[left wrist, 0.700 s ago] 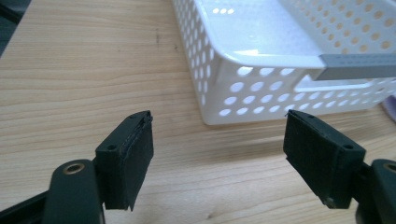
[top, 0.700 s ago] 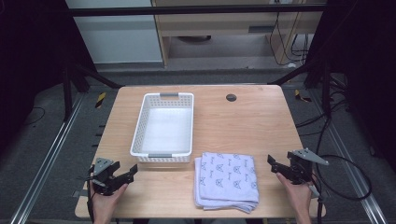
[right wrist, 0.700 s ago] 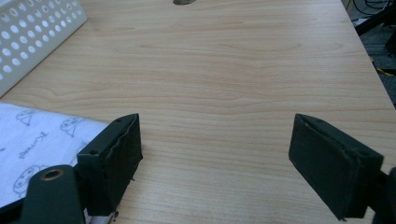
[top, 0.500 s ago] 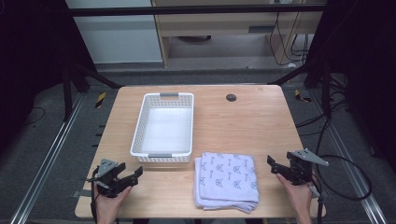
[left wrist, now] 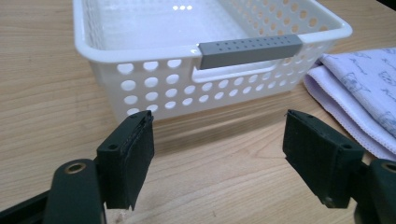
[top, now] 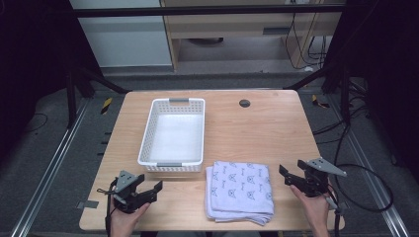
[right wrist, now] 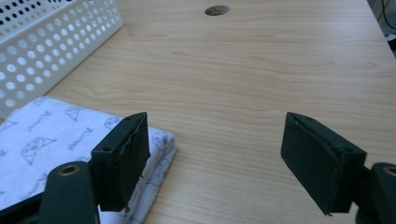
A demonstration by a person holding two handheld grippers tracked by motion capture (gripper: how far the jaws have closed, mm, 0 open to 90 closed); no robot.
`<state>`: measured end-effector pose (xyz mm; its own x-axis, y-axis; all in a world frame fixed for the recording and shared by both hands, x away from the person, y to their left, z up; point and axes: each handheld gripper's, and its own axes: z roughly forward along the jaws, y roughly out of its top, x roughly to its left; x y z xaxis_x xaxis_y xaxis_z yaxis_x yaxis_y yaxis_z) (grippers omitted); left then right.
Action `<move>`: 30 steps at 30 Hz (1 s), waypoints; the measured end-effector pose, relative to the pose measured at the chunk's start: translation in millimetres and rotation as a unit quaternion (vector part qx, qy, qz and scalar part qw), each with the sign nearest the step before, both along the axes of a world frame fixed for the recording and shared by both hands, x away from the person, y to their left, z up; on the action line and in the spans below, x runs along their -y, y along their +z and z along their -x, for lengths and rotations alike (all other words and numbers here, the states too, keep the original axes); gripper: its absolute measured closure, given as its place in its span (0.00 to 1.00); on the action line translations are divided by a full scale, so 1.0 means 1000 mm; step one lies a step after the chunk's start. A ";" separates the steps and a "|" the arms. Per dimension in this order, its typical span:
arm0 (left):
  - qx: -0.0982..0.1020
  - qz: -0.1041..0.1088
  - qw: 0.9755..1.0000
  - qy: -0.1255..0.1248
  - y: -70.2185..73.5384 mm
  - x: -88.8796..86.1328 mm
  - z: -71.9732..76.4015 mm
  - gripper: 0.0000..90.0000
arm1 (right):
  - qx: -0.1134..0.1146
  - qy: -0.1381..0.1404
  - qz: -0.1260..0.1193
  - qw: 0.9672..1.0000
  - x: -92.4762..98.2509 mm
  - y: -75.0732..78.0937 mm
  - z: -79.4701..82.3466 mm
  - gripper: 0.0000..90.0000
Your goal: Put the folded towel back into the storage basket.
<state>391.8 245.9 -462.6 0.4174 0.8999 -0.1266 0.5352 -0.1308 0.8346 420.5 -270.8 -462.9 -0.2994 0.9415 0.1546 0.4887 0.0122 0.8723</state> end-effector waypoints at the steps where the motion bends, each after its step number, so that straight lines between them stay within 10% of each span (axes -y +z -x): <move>1: 0.001 -0.006 1.000 -0.007 0.000 0.003 0.000 0.27 | -0.002 0.008 0.000 1.000 -0.001 0.001 -0.001 0.29; 30: 0.038 -0.005 0.997 -0.061 0.041 0.056 -0.010 0.27 | 0.059 0.029 -0.036 0.997 -0.028 0.061 -0.024 0.24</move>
